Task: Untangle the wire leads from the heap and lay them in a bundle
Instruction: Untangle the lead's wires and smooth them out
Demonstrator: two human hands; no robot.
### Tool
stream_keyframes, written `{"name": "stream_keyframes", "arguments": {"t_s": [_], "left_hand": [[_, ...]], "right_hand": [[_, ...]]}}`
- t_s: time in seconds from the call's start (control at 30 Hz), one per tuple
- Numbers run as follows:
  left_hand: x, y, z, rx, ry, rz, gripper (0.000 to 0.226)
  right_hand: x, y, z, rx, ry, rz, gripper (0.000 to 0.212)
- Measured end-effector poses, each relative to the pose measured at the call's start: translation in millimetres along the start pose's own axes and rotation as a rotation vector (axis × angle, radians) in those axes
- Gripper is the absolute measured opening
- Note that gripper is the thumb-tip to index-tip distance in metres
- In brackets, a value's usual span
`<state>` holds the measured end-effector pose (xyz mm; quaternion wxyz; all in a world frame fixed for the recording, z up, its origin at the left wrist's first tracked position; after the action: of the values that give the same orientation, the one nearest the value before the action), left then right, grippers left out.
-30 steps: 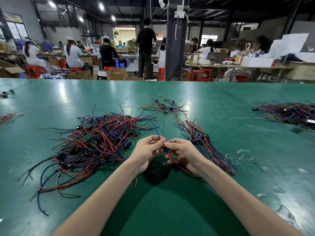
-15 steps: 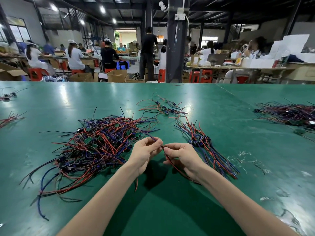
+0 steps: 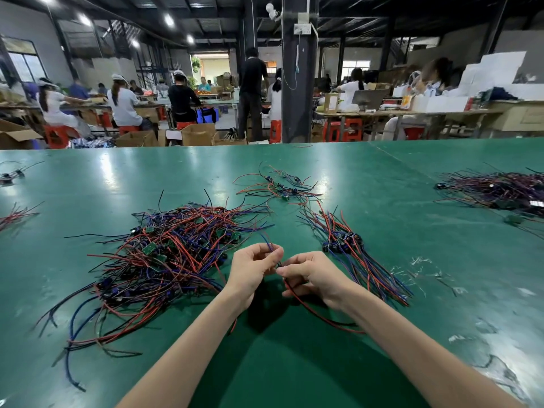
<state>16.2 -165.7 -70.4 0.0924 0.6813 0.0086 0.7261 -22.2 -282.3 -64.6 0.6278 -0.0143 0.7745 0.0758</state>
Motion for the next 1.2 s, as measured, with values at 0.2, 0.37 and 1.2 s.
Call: {"name": "stream_keyframes", "arguments": {"t_s": [0.2,0.37,1.2], "left_hand": [[-3.3,-2.2,1.9,-0.049,-0.071,-0.077,0.008],[-2.4,-1.4,1.4,-0.077,-0.111,-0.14,0.008],[3.5,7.2,-4.9,-0.114,-0.165,-0.168,0.017]], "right_hand": [[-2.2,-1.6,0.4,0.031,-0.008,0.018,0.019],[-2.0,-2.0,0.1,0.018,-0.021,0.009,0.018],[-1.6,1.1,-2.5,-0.052,0.014,-0.02,0.011]]}}
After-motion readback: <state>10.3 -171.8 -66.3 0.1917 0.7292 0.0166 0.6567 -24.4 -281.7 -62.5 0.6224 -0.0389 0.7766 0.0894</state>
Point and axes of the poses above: each hand's wrist, its own z-axis towards the middle knuckle, its own y-axis out of the palm, x = y × z, the point moved 6 cm from there along z, towards the middle knuckle, and after that the axes turned 1 degree about z, right-handed, at the moved point
